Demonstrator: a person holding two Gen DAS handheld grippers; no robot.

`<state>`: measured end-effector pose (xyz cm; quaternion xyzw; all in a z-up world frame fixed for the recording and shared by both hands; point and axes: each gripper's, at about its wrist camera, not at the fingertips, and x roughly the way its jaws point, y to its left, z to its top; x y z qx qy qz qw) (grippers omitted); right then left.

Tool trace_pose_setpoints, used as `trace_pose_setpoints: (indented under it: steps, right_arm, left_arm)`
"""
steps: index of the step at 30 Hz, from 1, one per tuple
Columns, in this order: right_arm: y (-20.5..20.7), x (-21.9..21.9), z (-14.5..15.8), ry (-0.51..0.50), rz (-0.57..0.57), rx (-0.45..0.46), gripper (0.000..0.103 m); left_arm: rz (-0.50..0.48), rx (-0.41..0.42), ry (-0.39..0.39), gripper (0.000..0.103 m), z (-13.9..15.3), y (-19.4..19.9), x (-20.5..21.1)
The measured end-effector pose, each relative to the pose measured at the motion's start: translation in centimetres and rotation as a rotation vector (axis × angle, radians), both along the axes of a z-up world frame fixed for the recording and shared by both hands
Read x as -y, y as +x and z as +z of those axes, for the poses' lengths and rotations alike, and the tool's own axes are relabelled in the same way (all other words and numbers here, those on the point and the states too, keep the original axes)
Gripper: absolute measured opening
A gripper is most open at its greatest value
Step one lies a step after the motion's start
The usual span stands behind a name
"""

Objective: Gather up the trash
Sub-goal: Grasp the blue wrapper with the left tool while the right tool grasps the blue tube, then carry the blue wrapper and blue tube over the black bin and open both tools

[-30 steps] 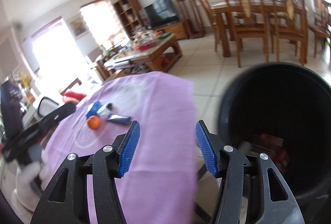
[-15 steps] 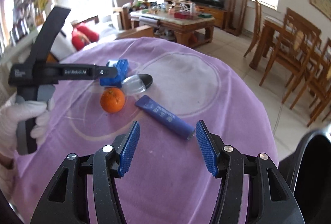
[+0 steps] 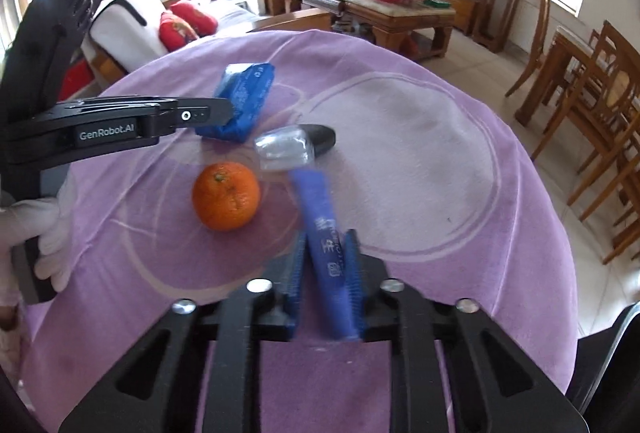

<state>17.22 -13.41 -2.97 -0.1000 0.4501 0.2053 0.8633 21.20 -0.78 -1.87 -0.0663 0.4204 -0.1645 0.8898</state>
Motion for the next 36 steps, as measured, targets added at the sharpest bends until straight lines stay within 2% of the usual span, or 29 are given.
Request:
trace_pose_setpoints:
  steps: [4, 7, 14, 17, 21, 22, 23, 25, 26, 30, 32, 33, 35, 36]
  right_arm:
    - [-1.8, 0.8, 0.5, 0.102, -0.029, -0.004, 0.008]
    - [-3.5, 1.6, 1.2, 0.181, -0.063, 0.017, 0.008]
    - [-7.8, 4.9, 3.0, 0.332, -0.137, 0.052, 0.008]
    - [-9.1, 6.1, 3.3, 0.363, -0.151, 0.051, 0.008]
    - [-10.2, 7.0, 3.0, 0.389, -0.156, 0.041, 0.008]
    - [-10.6, 7.1, 2.8, 0.397, -0.156, 0.038, 0.008]
    - [-10.7, 7.1, 2.7, 0.401, -0.153, 0.034, 0.008]
    - [-11.1, 7.0, 2.4, 0.409, -0.150, 0.031, 0.008]
    - [-11.1, 6.8, 2.3, 0.413, -0.147, 0.031, 0.008]
    - [-11.5, 6.9, 2.3, 0.426, -0.146, 0.038, 0.008]
    - [-11.7, 7.0, 2.2, 0.431, -0.148, 0.040, 0.008]
    - [-11.7, 6.9, 2.1, 0.431, -0.150, 0.040, 0.008]
    - [-11.7, 6.8, 2.2, 0.430, -0.148, 0.041, 0.008]
    - [-11.8, 6.8, 2.3, 0.426, -0.148, 0.045, 0.008]
  left_arm:
    - [0.001, 0.010, -0.005, 0.019, 0.1, -0.2, -0.2]
    - [0.001, 0.026, -0.021, 0.013, 0.5, -0.7, -0.6]
    - [-0.005, 0.062, -0.008, 0.012, 1.5, -2.8, -0.5]
    - [0.027, 0.033, -0.020, 0.014, 1.3, -2.6, -0.9]
    - [0.071, 0.024, 0.054, 0.017, 1.5, -2.0, -0.2]
    - [0.077, 0.019, 0.062, 0.026, 1.4, -1.9, -0.1]
    - [0.095, 0.013, 0.084, 0.051, 1.3, -1.7, 0.2]
    - [0.158, 0.025, 0.167, 0.082, 1.2, -1.2, 0.7]
    - [0.180, 0.039, 0.195, 0.083, 1.1, -1.0, 0.9]
    - [0.194, -0.028, 0.226, 0.082, -0.5, 0.5, 1.3]
    - [0.195, -0.019, 0.212, 0.079, -0.9, 0.6, 1.0]
    - [0.196, -0.018, 0.227, 0.074, -0.8, 0.5, 1.0]
    - [0.197, -0.001, 0.278, 0.042, -0.7, 0.4, 0.9]
    - [0.188, -0.002, 0.265, 0.042, -0.7, 0.2, 0.6]
